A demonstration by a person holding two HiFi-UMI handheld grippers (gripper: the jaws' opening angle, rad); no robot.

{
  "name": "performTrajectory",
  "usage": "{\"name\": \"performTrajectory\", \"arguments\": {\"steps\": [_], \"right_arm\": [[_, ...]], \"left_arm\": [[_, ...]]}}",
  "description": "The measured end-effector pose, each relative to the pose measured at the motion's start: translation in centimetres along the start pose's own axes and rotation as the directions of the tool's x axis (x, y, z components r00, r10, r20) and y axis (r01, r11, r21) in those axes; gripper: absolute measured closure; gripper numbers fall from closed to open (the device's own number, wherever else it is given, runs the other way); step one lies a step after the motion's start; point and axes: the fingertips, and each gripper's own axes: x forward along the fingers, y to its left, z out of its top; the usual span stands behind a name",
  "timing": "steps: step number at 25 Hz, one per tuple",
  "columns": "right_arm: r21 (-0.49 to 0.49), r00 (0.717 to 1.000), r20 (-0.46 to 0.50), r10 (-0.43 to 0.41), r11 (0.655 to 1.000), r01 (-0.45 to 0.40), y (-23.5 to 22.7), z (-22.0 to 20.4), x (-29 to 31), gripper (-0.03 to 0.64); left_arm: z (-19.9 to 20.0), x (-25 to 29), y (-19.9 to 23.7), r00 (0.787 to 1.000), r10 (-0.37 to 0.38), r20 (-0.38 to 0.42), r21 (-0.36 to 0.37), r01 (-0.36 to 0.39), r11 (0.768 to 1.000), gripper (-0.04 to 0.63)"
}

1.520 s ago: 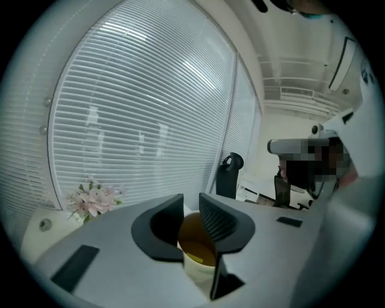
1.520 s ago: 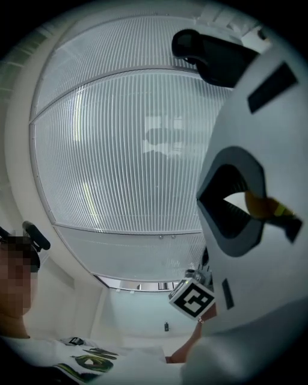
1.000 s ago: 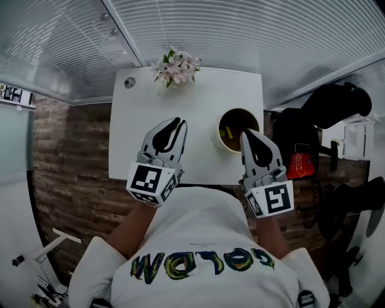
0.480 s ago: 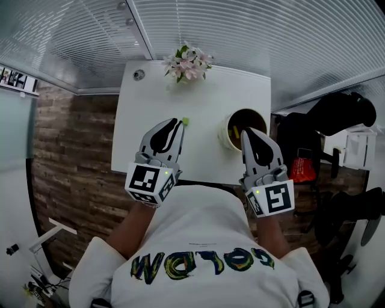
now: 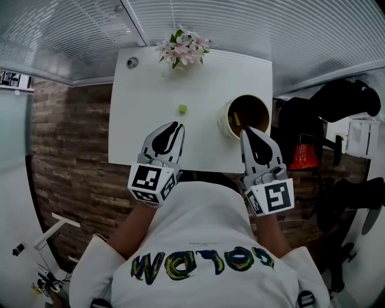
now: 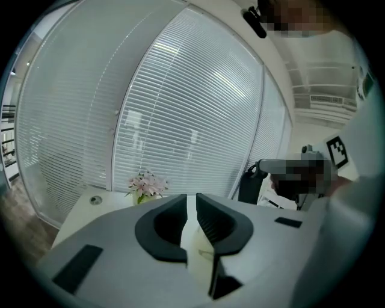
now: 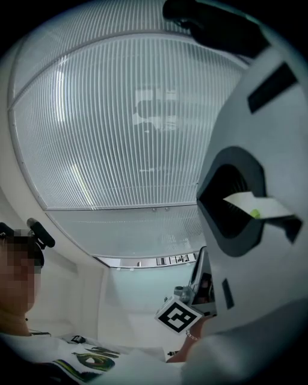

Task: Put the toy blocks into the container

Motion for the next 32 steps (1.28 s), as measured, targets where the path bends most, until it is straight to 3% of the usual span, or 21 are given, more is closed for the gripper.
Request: {"name": "performTrajectory", "arguments": {"steps": [10, 18, 32], "right_arm": [[0.004, 1.0, 0.001, -0.01, 1.0, 0.01, -1.0, -0.1, 0.1, 0.609], [-0.001, 1.0, -0.016, -0.009, 1.0, 0.009, -1.6, -0.4, 0.5, 0.609], [0.017, 0.999, -0.053, -0.015, 1.0, 0.016, -3.0, -1.5, 2.5, 0.61]], "left_arm": [[-4.6, 3.9, 1.6, 0.994, 0.004, -0.113, 0.002, -0.004, 1.0, 0.478], [-10.9, 8.8, 4.7, 0.97, 0.041, -0.241, 0.003, -0.042, 0.999, 0.417], [-20.1, 14.9, 10.5, 0.888, 0.138, -0.439, 0.067, -0.121, 0.99, 0.368]]}}
